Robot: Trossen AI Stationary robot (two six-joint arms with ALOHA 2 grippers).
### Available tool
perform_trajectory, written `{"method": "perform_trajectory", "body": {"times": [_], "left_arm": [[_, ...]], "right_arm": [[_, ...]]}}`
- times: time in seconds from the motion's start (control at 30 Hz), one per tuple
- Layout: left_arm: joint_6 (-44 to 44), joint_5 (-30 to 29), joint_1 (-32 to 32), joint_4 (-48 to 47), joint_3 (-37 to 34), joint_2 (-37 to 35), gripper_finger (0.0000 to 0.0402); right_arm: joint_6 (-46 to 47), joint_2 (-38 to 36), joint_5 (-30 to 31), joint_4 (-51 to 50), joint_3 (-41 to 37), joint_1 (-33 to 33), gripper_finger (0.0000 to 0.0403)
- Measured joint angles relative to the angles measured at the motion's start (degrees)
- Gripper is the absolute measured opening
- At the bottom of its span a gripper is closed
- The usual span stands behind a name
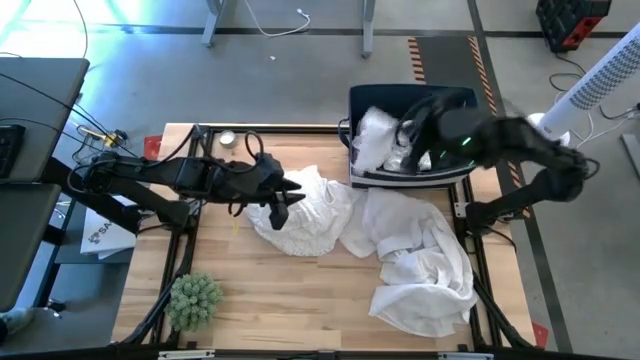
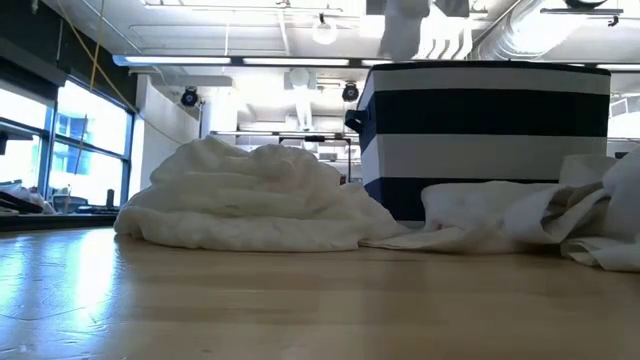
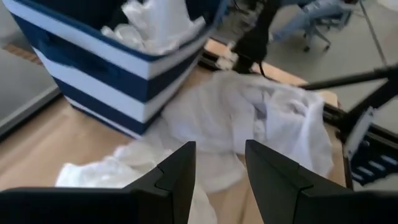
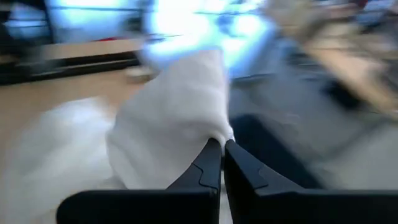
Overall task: Sort clothes
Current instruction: Put the white sock into the blue laundry organizer
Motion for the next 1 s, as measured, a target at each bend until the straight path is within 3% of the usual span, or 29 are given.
{"method": "perform_trajectory", "body": {"times": [0.07, 0.13, 0.3, 0.47, 0.73, 0.87, 1.0], "left_arm": [[0.5, -1.1, 0.5, 1.2, 0.0, 0.0, 0.0136], [0.6, -1.4, 1.0, 1.9, 0.0, 0.0, 0.0136], [0.6, -2.0, 3.0, 2.0, 0.0, 0.0, 0.0136], [0.5, -2.0, 4.6, 2.0, 0.0, 0.0, 0.0136], [-3.0, -1.9, 5.3, 1.9, 0.0, 0.0, 0.0136], [-4.5, -1.8, 5.3, 1.8, 0.0, 0.0, 0.0136], [-4.5, -1.8, 5.3, 1.7, 0.0, 0.0, 0.0136]], "right_arm": [[-1.8, -2.0, 3.1, -0.4, 0.5, -3.8, 0.0002], [-3.1, -3.9, 1.7, -0.5, -0.4, -8.5, 0.0002], [-5.0, -7.5, -12.3, -1.4, -8.3, -21.6, 0.0002], [-5.8, -9.8, -21.4, 1.3, -24.2, -32.2, 0.0002], [3.0, -7.3, -21.6, 6.9, -45.1, -43.9, 0.0011], [4.9, -5.3, -24.2, 7.1, -49.1, -47.7, 0.0036], [3.2, -3.3, -28.3, 5.0, -47.7, -50.2, 0.0086]]}}
